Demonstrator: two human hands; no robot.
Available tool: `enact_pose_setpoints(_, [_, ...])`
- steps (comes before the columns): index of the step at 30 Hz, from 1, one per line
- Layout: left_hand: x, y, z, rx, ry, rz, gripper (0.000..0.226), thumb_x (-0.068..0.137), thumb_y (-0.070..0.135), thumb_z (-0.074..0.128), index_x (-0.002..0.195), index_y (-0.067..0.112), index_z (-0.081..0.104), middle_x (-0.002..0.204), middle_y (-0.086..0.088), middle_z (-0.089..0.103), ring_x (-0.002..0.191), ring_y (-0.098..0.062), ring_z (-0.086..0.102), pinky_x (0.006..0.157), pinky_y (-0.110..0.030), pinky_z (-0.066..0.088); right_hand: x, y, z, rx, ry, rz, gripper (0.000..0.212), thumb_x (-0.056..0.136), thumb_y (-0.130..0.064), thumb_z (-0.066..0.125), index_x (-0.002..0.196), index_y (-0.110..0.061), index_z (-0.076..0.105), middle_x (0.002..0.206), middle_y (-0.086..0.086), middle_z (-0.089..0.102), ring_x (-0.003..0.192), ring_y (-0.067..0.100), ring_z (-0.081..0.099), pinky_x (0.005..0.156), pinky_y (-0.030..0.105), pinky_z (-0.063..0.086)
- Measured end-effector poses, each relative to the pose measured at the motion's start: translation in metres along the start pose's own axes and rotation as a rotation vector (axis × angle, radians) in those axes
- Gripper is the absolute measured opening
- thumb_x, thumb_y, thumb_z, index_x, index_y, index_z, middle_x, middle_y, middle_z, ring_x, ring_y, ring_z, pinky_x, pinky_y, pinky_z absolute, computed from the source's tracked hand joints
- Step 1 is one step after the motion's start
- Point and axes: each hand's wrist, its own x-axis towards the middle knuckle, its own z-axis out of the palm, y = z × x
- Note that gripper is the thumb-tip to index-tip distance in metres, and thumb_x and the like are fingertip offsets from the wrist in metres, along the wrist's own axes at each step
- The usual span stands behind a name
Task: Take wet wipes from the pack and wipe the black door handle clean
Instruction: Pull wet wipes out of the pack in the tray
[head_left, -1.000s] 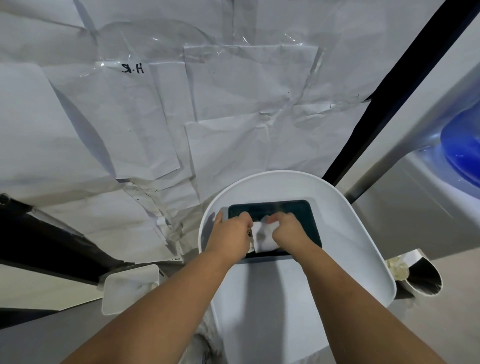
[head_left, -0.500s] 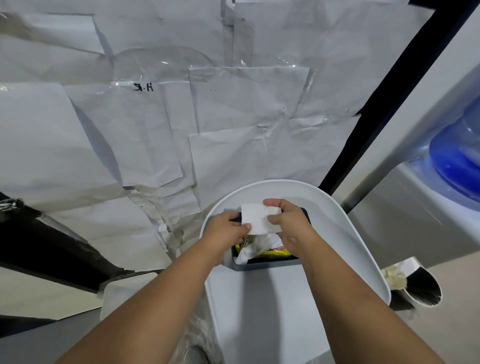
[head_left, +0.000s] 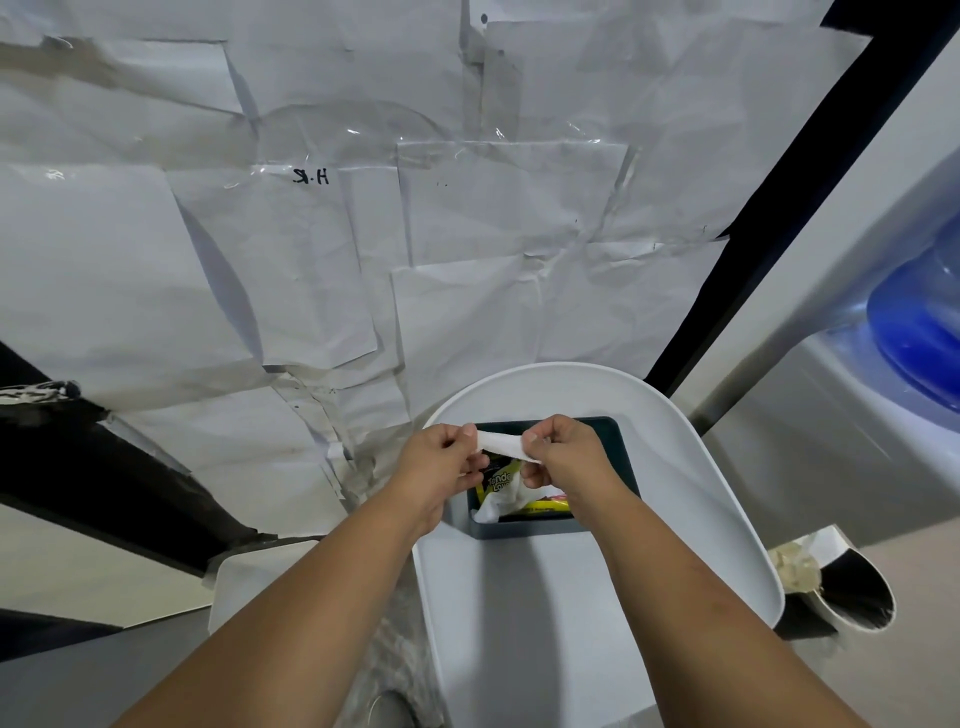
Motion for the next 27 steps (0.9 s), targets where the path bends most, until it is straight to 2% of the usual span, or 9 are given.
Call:
enact_pose_setpoints(4, [-0.006, 0.004, -0.003, -0.099, -0.002, -0.024, 0.005, 0.096, 0.009, 0.06, 0.094, 0.005, 0.062, 0.093, -0.014, 0.071, 0.078, -0.02, 0.07, 0.069, -0.03, 0.059, -0.003, -0.005, 0.006, -0.124, -0.008, -0.017, 0.008, 0.09, -0.017, 0.063, 0.088, -0.01, 0.065, 0.092, 0.012, 0.068, 0.063, 0.026, 0.068, 0.075, 0.05, 0.059])
enact_pose_setpoints(8, [-0.015, 0.015, -0.004, -0.207, -0.038, -0.054, 0.006, 0.093, 0.003, 0.062, 0.099, 0.003, 0.061, 0.091, -0.015, 0.07, 0.073, -0.021, 0.069, 0.07, -0.032, 0.06, -0.006, -0.009, 0.007, -0.062, -0.011, 0.023, 0.017, 0.095, -0.02, 0.056, 0.094, -0.006, 0.065, 0.094, 0.011, 0.069, 0.068, 0.026, 0.065, 0.077, 0.046, 0.059])
enact_pose_setpoints(11, [-0.02, 0.019, -0.001, -0.23, -0.022, -0.056, 0.004, 0.095, 0.008, 0.061, 0.097, 0.006, 0.058, 0.089, -0.014, 0.068, 0.076, -0.023, 0.068, 0.075, -0.038, 0.06, -0.011, -0.014, 0.01, -0.023, -0.04, 0.074, 0.025, 0.098, -0.027, 0.052, 0.095, -0.005, 0.064, 0.094, 0.014, 0.069, 0.068, 0.027, 0.061, 0.076, 0.045, 0.058])
enact_pose_setpoints(14, [-0.025, 0.019, 0.0, -0.226, -0.008, -0.038, 0.011, 0.097, 0.019, 0.06, 0.097, 0.008, 0.056, 0.089, -0.012, 0.069, 0.082, -0.021, 0.069, 0.079, -0.042, 0.06, -0.017, -0.019, 0.014, -0.176, -0.041, 0.015, 0.031, 0.098, -0.034, 0.048, 0.089, -0.01, 0.065, 0.083, 0.006, 0.064, 0.067, 0.023, 0.058, 0.068, 0.033, 0.05])
enact_pose_setpoints(16, [-0.027, 0.017, -0.003, -0.203, -0.004, -0.02, 0.015, 0.097, 0.022, 0.06, 0.097, 0.008, 0.056, 0.089, -0.01, 0.071, 0.079, -0.018, 0.069, 0.078, -0.04, 0.06, -0.018, -0.019, 0.015, -0.217, -0.087, -0.106, 0.026, 0.095, -0.032, 0.052, 0.089, -0.01, 0.064, 0.081, 0.001, 0.058, 0.072, 0.017, 0.054, 0.07, 0.03, 0.045])
enact_pose_setpoints(18, [-0.027, 0.015, -0.005, -0.193, -0.002, -0.002, 0.015, 0.097, 0.022, 0.06, 0.095, 0.008, 0.056, 0.088, -0.01, 0.07, 0.074, -0.016, 0.068, 0.077, -0.037, 0.06, -0.023, -0.02, 0.014, -0.17, -0.186, -0.144, 0.015, 0.091, -0.027, 0.057, 0.094, -0.014, 0.065, 0.088, -0.005, 0.06, 0.078, 0.009, 0.054, 0.07, 0.02, 0.043])
enact_pose_setpoints(21, [-0.027, 0.016, -0.009, -0.222, -0.002, 0.003, 0.012, 0.098, 0.019, 0.058, 0.092, 0.009, 0.059, 0.084, -0.008, 0.067, 0.07, -0.016, 0.062, 0.08, -0.038, 0.058, -0.024, -0.018, 0.017, -0.156, -0.246, -0.16, 0.007, 0.09, -0.017, 0.059, 0.091, -0.012, 0.065, 0.082, -0.002, 0.059, 0.071, 0.007, 0.053, 0.061, 0.011, 0.043])
enact_pose_setpoints(25, [-0.031, 0.019, -0.011, -0.264, -0.079, -0.018, 0.019, 0.095, 0.029, 0.064, 0.098, 0.01, 0.061, 0.091, -0.01, 0.073, 0.087, -0.023, 0.07, 0.091, -0.046, 0.056, -0.018, -0.015, 0.025, -0.174, -0.067, -0.216, 0.01, 0.088, -0.017, 0.062, 0.083, -0.01, 0.065, 0.074, -0.002, 0.061, 0.07, 0.012, 0.054, 0.068, 0.024, 0.047])
enact_pose_setpoints(27, [-0.032, 0.016, -0.009, -0.179, -0.058, -0.011, 0.02, 0.091, 0.019, 0.069, 0.106, 0.007, 0.063, 0.093, -0.007, 0.076, 0.09, -0.023, 0.073, 0.092, -0.045, 0.056, -0.014, -0.014, 0.027, -0.229, 0.002, -0.272, 0.009, 0.087, -0.019, 0.063, 0.082, -0.013, 0.066, 0.072, -0.005, 0.063, 0.069, 0.012, 0.056, 0.07, 0.028, 0.047])
